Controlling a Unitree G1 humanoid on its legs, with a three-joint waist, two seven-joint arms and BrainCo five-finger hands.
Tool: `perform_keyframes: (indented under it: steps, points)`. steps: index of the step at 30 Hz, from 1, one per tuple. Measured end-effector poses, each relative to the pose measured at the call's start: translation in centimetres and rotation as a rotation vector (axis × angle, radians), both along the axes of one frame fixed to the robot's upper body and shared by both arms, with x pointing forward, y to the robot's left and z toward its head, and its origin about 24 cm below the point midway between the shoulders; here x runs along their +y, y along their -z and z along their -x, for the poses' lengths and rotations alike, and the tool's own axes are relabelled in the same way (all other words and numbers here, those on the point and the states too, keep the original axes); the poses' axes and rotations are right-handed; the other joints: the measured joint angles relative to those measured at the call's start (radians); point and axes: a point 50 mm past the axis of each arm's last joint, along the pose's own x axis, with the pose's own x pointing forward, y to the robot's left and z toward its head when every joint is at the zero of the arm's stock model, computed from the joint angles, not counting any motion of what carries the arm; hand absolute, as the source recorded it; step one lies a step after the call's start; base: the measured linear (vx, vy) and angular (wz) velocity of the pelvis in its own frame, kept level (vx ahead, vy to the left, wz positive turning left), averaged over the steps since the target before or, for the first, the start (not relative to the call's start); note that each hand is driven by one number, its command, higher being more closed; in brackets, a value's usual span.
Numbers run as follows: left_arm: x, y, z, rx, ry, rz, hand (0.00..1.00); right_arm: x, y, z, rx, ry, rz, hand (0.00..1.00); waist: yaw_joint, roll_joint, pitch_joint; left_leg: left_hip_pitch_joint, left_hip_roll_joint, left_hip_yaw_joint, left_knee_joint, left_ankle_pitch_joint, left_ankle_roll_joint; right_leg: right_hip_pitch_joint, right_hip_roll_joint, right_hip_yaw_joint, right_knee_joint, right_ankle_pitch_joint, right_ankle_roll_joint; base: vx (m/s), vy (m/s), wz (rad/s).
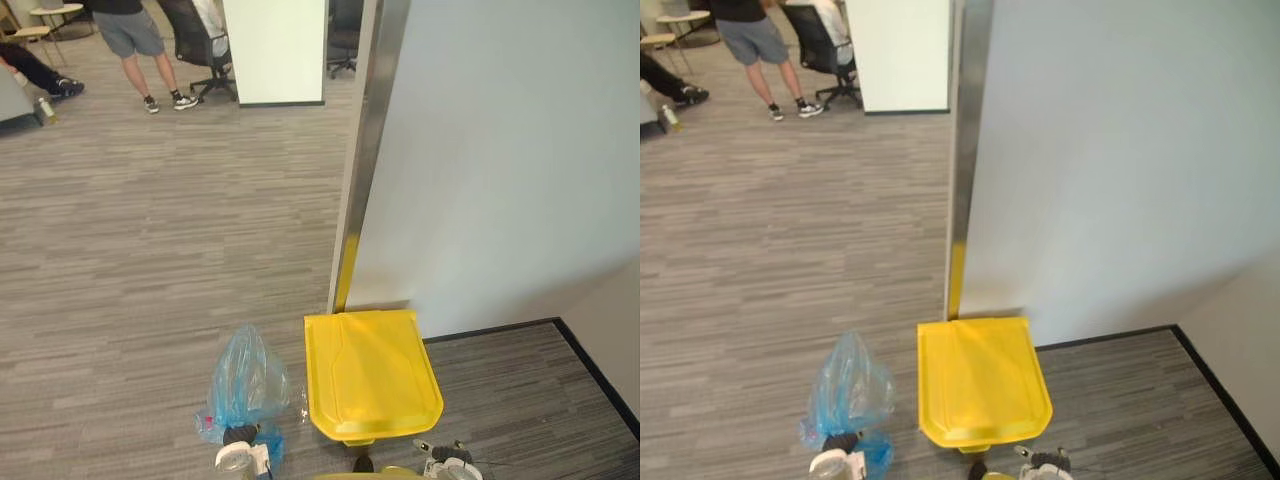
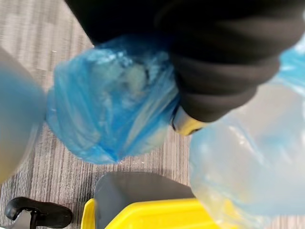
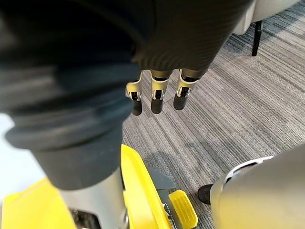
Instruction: Gather rubbish on tea table into small bin, then transfer packed bag to large trash can.
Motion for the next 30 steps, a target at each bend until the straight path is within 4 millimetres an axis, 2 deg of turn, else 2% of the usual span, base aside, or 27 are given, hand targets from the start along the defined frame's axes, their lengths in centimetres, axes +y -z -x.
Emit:
perform_keyframes:
  steps: [1,4,6,8,9,10,11,12,13,14,17,19,21,26,29,30]
  points:
    - [0.1,0.0,-0.1,-0.001,0.000,-0.003,1.00,0.2,0.0,-0.1,0.001,-0.012,-0.002,0.00,-0.001,-0.009,0.003,0.006,-0.013,0.020,-0.026,0.013,0.013,-0.013,-0.007,0.019,0.000,0.007,0.011,-0.09,0.066,-0.36]
    - [0.4,-0.1,-0.3,-0.002,0.019,-0.013,1.00,0.4,-0.1,-0.7,-0.015,-0.025,-0.003,0.00,-0.010,-0.021,0.026,0.018,-0.040,0.045,-0.022,0.013,0.024,-0.019,-0.033,0.028,0.017,0.021,0.032,-0.07,0.073,-0.22]
    - [0.4,-0.1,-0.4,-0.002,0.018,-0.013,1.00,0.3,0.0,-0.1,-0.001,-0.022,-0.002,0.00,-0.015,-0.026,0.028,0.018,-0.047,0.054,-0.021,0.024,0.032,-0.018,-0.046,0.026,0.014,0.028,0.039,-0.02,0.060,-0.01]
    - [0.4,-0.1,-0.3,-0.003,0.016,-0.013,1.00,0.3,0.0,-0.1,0.002,-0.024,0.000,0.00,-0.009,-0.018,0.026,0.014,-0.036,0.082,-0.029,0.030,0.036,-0.018,-0.050,0.024,0.005,0.029,0.033,0.02,0.039,-0.20]
    - [0.5,-0.1,-0.3,-0.002,0.011,-0.016,1.00,0.1,0.0,-0.1,-0.001,-0.024,0.004,0.00,-0.007,-0.013,0.027,0.017,-0.028,0.097,-0.029,0.031,0.035,-0.042,-0.058,0.006,0.125,-0.011,-0.018,0.06,0.049,-0.24]
    - [0.6,-0.1,-0.2,0.000,0.009,-0.017,1.00,0.1,0.0,-0.1,0.002,-0.022,0.003,0.00,-0.008,-0.015,0.026,0.020,-0.028,0.098,-0.030,0.030,0.033,-0.039,-0.062,0.006,0.164,-0.041,-0.015,0.11,0.017,-0.26]
    - [0.7,-0.1,-0.1,-0.001,0.003,-0.019,1.00,0.3,0.1,0.1,0.007,-0.021,-0.003,0.00,-0.002,-0.023,0.017,0.023,-0.032,0.110,-0.034,0.026,0.027,-0.001,-0.062,0.013,0.122,-0.089,0.022,0.10,-0.016,-0.41]
    - [0.7,0.0,0.0,0.005,-0.007,-0.015,1.00,0.1,0.1,0.1,0.008,-0.023,0.001,0.00,0.007,-0.004,0.009,0.024,-0.019,0.135,-0.038,0.031,0.019,0.005,-0.034,0.031,0.066,-0.056,0.020,0.10,-0.023,-0.49]
    - [0.6,0.0,0.1,0.008,-0.007,-0.011,1.00,0.1,0.0,0.0,0.006,-0.023,0.004,0.00,0.010,0.000,0.001,0.021,-0.014,0.142,-0.042,0.032,0.018,0.005,-0.022,0.036,0.048,-0.046,0.016,0.09,-0.030,-0.51]
    - [0.3,0.2,0.2,0.016,-0.006,-0.002,1.00,-0.4,-0.1,-0.2,0.001,-0.011,0.011,0.00,0.006,0.019,0.004,0.022,-0.012,0.143,-0.047,0.037,0.013,0.004,-0.010,0.047,0.034,-0.036,0.012,0.09,-0.037,-0.26]
    - [-0.3,0.3,0.1,0.024,0.001,0.014,1.00,-1.4,0.0,0.5,0.024,0.017,0.026,0.00,0.002,0.039,0.015,0.052,-0.014,0.133,-0.049,0.048,0.015,0.040,-0.004,0.054,0.023,-0.036,0.012,0.07,-0.036,-0.05]
    - [-0.2,0.3,0.2,0.030,0.002,0.013,1.00,-1.5,0.2,1.0,0.045,0.027,0.021,0.00,0.000,0.038,0.009,0.056,-0.021,0.119,-0.049,0.062,0.020,0.067,-0.009,0.043,0.003,-0.034,0.014,0.03,-0.014,0.24]
    - [-0.1,0.3,0.0,0.026,0.004,0.009,1.00,-1.3,0.3,1.3,0.057,0.029,0.016,0.00,-0.005,0.024,0.014,0.048,-0.032,0.092,-0.049,0.074,0.028,0.072,-0.021,0.032,-0.007,-0.028,0.017,-0.02,0.000,0.23]
    - [0.4,0.2,-0.2,0.018,0.004,-0.003,1.00,-0.9,0.2,0.4,0.042,0.009,0.010,0.00,-0.004,0.008,0.032,0.030,-0.041,0.078,-0.019,0.074,0.027,0.059,-0.027,0.047,-0.021,-0.015,0.015,-0.09,0.007,-0.05]
    - [0.3,0.2,-0.1,0.021,0.001,-0.002,1.00,-1.0,0.1,0.0,0.027,-0.006,0.018,0.00,-0.003,0.010,0.032,0.021,-0.044,0.054,-0.011,0.052,0.022,0.023,-0.018,0.095,-0.034,-0.001,0.026,-0.13,0.014,-0.43]
    - [0.0,0.2,-0.1,0.020,0.001,0.006,1.00,-1.1,0.0,-0.3,0.017,-0.006,0.023,0.00,-0.004,0.024,0.028,0.015,-0.039,0.034,-0.011,0.021,0.020,0.018,-0.007,0.108,-0.039,0.003,0.032,-0.11,0.069,-0.46]
